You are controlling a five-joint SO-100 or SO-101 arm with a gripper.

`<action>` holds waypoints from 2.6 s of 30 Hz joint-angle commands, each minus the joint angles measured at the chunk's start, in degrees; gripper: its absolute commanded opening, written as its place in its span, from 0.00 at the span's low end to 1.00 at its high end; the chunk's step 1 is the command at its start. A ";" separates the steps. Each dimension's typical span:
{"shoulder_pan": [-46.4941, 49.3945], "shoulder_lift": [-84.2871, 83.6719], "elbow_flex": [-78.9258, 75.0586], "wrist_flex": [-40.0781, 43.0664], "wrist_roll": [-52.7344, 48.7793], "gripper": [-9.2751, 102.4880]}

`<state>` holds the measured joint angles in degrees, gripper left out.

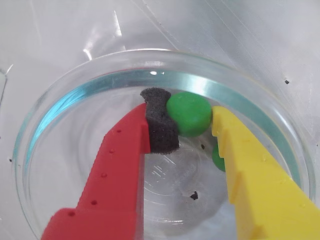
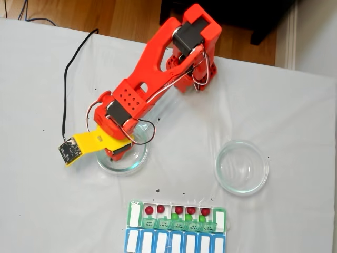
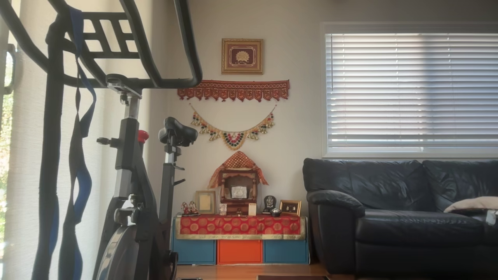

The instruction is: Sort medicines into box.

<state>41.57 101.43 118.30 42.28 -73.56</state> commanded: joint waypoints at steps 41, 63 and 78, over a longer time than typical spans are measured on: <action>1.14 12.83 -5.80 12.57 -1.49 0.10; -19.86 11.51 -33.22 42.45 25.14 0.09; -29.71 1.85 -46.41 44.65 46.05 0.09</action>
<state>14.50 101.87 77.34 88.51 -31.99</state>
